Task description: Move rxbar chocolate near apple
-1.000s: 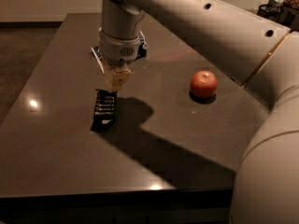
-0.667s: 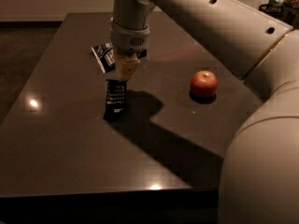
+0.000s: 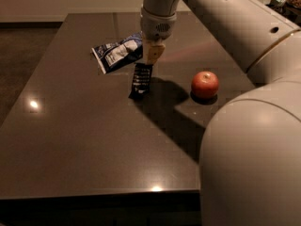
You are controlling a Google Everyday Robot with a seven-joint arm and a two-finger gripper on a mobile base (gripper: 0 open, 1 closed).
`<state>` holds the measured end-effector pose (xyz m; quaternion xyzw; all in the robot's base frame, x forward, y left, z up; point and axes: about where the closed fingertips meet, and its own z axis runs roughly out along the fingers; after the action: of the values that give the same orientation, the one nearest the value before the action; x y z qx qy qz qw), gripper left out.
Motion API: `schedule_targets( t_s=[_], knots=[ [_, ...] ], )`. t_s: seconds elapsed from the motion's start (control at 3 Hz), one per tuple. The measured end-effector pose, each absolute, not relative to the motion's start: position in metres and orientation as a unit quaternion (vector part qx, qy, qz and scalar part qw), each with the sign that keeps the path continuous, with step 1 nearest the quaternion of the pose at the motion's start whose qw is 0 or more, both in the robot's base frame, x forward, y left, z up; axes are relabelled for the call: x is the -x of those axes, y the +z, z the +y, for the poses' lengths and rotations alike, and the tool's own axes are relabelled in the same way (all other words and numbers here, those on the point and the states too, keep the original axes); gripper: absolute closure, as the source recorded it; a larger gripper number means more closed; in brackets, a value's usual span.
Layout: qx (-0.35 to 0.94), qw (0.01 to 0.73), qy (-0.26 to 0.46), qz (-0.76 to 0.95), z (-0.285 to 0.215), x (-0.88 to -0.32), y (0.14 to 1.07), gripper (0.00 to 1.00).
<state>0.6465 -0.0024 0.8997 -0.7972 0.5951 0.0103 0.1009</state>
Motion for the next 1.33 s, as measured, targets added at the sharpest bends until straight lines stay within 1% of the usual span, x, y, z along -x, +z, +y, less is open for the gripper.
schedule_targets(
  t_s=[0.33, 1.0, 1.33],
  knots=[
    [0.775, 0.104, -0.005, 0.623, -0.039, -0.665, 0.904, 1.00],
    [0.746, 0.111, -0.006, 0.657, -0.098, -0.670, 0.906, 1.00],
    [0.745, 0.106, -0.006, 0.658, -0.113, -0.664, 0.903, 0.87]
  ],
)
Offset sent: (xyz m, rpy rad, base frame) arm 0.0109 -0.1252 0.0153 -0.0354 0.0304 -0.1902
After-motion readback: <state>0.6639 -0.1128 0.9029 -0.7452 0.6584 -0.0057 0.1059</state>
